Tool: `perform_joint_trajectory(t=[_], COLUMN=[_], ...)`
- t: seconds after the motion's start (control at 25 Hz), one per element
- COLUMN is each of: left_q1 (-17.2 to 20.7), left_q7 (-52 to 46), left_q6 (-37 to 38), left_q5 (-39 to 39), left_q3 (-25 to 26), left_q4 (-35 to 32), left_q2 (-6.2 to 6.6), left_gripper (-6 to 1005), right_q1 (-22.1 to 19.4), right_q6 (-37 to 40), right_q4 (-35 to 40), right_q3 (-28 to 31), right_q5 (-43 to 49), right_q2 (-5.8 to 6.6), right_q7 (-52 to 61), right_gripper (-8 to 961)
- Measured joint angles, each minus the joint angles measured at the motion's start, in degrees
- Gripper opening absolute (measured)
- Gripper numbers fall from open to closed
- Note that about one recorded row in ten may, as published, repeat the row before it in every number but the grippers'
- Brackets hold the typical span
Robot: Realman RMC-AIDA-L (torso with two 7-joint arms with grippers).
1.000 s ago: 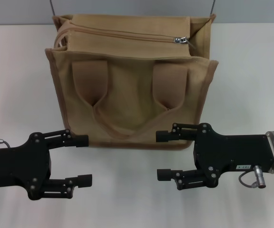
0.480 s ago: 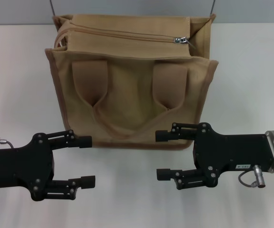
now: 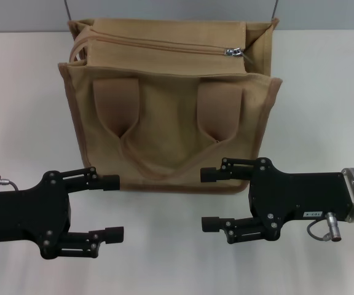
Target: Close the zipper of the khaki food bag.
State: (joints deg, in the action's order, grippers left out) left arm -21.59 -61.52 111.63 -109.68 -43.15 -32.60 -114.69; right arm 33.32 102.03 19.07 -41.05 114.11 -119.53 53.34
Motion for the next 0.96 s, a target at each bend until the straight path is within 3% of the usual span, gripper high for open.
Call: perform_joint_trajectory(t=[0.96], left_q1=[-0.47], left_q7=[0.00], left_q6=[0.00], left_q5=[0.00], left_q3=[-0.08], left_q4=[0.00], left_q2=[-0.18], left_gripper=[810], right_q1=[0.47], right_q6=[-0.08], right_q4=[0.00], right_q3=[0.00], right_q5=[-0.12], right_q2=[-0.02], right_q7=[-0.16], right_gripper=[775])
